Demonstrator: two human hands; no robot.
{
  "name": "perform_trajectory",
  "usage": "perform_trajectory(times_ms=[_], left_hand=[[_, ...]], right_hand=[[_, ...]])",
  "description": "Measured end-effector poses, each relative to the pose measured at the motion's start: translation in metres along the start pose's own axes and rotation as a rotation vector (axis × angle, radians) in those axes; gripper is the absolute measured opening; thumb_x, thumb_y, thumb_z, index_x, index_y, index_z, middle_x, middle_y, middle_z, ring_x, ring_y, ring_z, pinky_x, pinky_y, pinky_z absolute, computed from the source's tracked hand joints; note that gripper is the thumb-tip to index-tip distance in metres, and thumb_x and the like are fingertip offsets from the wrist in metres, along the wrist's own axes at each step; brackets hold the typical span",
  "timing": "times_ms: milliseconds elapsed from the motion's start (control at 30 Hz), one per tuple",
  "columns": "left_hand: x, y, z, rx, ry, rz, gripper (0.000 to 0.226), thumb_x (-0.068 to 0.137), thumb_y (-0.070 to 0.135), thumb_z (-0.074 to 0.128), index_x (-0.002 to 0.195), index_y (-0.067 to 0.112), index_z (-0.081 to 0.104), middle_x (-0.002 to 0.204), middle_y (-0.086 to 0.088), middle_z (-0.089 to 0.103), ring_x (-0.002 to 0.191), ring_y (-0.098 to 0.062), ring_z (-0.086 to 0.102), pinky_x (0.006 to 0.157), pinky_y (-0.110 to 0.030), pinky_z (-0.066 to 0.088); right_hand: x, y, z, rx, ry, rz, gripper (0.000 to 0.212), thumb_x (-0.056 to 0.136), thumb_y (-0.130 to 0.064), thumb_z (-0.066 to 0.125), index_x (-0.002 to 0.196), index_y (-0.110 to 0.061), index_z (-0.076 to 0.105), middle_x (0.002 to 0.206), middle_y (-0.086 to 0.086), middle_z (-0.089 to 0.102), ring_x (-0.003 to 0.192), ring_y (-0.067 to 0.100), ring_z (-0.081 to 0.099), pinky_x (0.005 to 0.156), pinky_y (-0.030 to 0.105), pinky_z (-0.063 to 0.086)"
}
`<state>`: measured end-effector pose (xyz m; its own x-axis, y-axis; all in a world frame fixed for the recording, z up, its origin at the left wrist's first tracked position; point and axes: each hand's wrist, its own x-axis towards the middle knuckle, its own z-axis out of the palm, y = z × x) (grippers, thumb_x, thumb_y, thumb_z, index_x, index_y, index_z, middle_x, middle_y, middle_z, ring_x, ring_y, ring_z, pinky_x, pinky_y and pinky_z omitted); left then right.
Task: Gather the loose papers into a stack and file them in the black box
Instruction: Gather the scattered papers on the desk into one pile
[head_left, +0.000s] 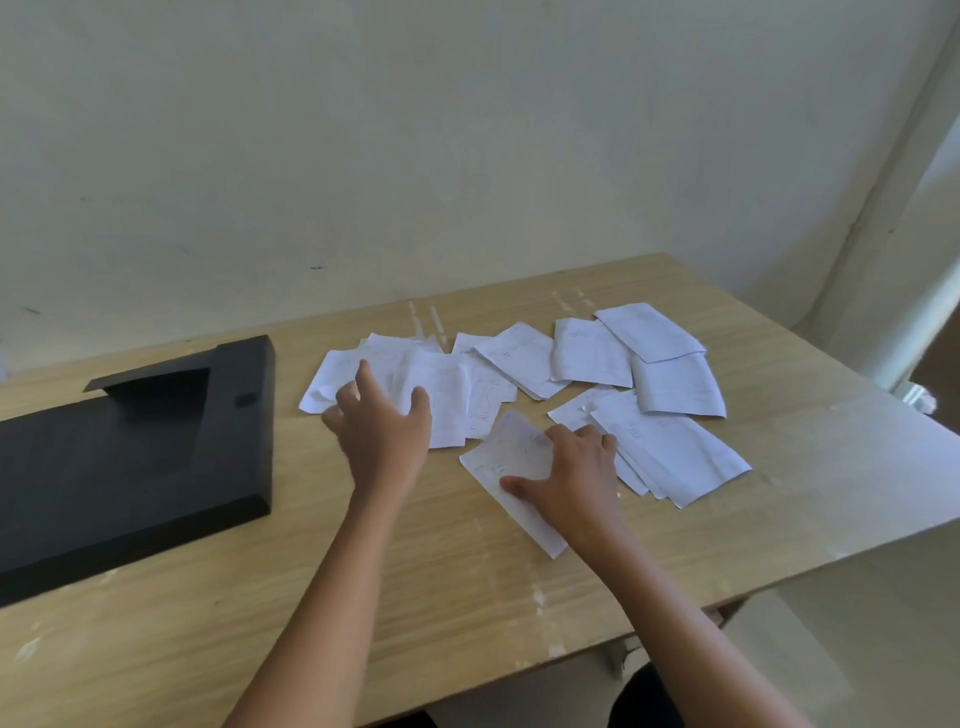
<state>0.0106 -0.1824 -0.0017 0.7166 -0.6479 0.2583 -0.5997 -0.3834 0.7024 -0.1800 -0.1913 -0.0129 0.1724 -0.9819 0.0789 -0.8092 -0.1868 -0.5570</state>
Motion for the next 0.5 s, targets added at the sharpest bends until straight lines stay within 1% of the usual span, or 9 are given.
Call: perform_trajectory(times_ms=[67, 133, 167, 233, 267, 333, 367, 433, 500], left_hand=[[-0.027, -0.001, -0.008, 0.067, 0.062, 0.157, 0.053, 0.092, 0.039, 0.064, 0.14, 0.021, 0.054, 0.132, -0.006, 0.058, 0.117, -0.034, 0.046, 0.085, -0.034, 0.041], [-0.053, -0.003, -0.011, 0.105, 0.043, 0.24, 0.038, 0.09, 0.043, 0.063, 0.124, 0.028, 0.067, 0.116, 0.005, 0.068, 0.105, -0.026, 0.049, 0.078, -0.037, 0.049], [-0.064, -0.003, -0.011, 0.144, 0.018, 0.255, 0.035, 0.089, 0.047, 0.062, 0.118, 0.029, 0.07, 0.109, 0.01, 0.071, 0.101, -0.023, 0.05, 0.075, -0.037, 0.05], [-0.08, -0.001, -0.007, 0.199, -0.046, 0.274, 0.035, 0.088, 0.055, 0.059, 0.111, 0.032, 0.071, 0.101, 0.015, 0.073, 0.1, -0.02, 0.051, 0.074, -0.036, 0.051], [-0.086, 0.0, -0.005, 0.187, -0.078, 0.273, 0.035, 0.088, 0.057, 0.059, 0.111, 0.034, 0.07, 0.098, 0.018, 0.072, 0.101, -0.018, 0.051, 0.075, -0.035, 0.051], [-0.094, 0.004, -0.001, 0.031, -0.186, 0.223, 0.035, 0.088, 0.054, 0.061, 0.119, 0.039, 0.062, 0.094, 0.021, 0.069, 0.104, -0.013, 0.052, 0.078, -0.033, 0.049], [-0.096, 0.007, 0.002, -0.089, -0.245, 0.18, 0.037, 0.088, 0.049, 0.065, 0.123, 0.041, 0.057, 0.093, 0.023, 0.068, 0.105, -0.009, 0.054, 0.081, -0.031, 0.049], [-0.095, 0.012, 0.006, -0.313, -0.314, 0.08, 0.047, 0.088, 0.036, 0.071, 0.13, 0.039, 0.049, 0.093, 0.021, 0.069, 0.096, -0.005, 0.063, 0.079, -0.027, 0.051], [-0.09, 0.014, 0.009, -0.462, -0.302, -0.014, 0.052, 0.089, 0.024, 0.072, 0.133, 0.035, 0.048, 0.095, 0.013, 0.072, 0.084, -0.002, 0.068, 0.073, -0.022, 0.05]], right_hand=[[-0.001, 0.003, 0.001, 0.05, 0.024, -0.009, 0.041, 0.088, -0.041, 0.067, 0.117, -0.013, 0.057, 0.111, 0.007, 0.053, 0.109, 0.025, 0.039, 0.09, 0.032, 0.035], [-0.004, 0.008, 0.002, 0.156, 0.059, -0.019, 0.018, 0.098, -0.025, 0.054, 0.111, -0.013, 0.059, 0.105, 0.005, 0.06, 0.11, 0.026, 0.041, 0.083, 0.033, 0.036], [-0.006, 0.011, 0.004, 0.234, 0.073, -0.015, 0.012, 0.099, -0.02, 0.05, 0.104, -0.014, 0.06, 0.099, 0.002, 0.062, 0.108, 0.025, 0.042, 0.078, 0.033, 0.036], [-0.007, 0.016, 0.003, 0.395, 0.081, 0.007, 0.013, 0.099, -0.017, 0.049, 0.092, -0.015, 0.06, 0.088, -0.001, 0.062, 0.102, 0.022, 0.045, 0.071, 0.031, 0.039], [-0.007, 0.018, 0.001, 0.464, 0.09, 0.014, 0.013, 0.099, -0.017, 0.05, 0.09, -0.016, 0.06, 0.085, -0.003, 0.063, 0.098, 0.019, 0.05, 0.068, 0.028, 0.041], [-0.006, 0.016, -0.006, 0.574, 0.115, 0.032, 0.012, 0.099, -0.018, 0.054, 0.091, -0.017, 0.063, 0.081, -0.006, 0.064, 0.079, 0.006, 0.059, 0.058, 0.014, 0.042], [-0.006, 0.013, -0.01, 0.62, 0.124, 0.046, 0.012, 0.099, -0.019, 0.055, 0.091, -0.017, 0.063, 0.079, -0.007, 0.064, 0.07, 0.001, 0.058, 0.055, 0.012, 0.042], [-0.003, 0.009, -0.015, 0.675, 0.131, 0.073, 0.012, 0.098, -0.024, 0.056, 0.09, -0.018, 0.063, 0.082, -0.007, 0.066, 0.07, 0.001, 0.06, 0.056, 0.014, 0.044], [0.001, 0.008, -0.016, 0.675, 0.12, 0.082, 0.012, 0.097, -0.028, 0.058, 0.093, -0.021, 0.065, 0.085, -0.009, 0.067, 0.076, 0.003, 0.062, 0.06, 0.018, 0.044]])
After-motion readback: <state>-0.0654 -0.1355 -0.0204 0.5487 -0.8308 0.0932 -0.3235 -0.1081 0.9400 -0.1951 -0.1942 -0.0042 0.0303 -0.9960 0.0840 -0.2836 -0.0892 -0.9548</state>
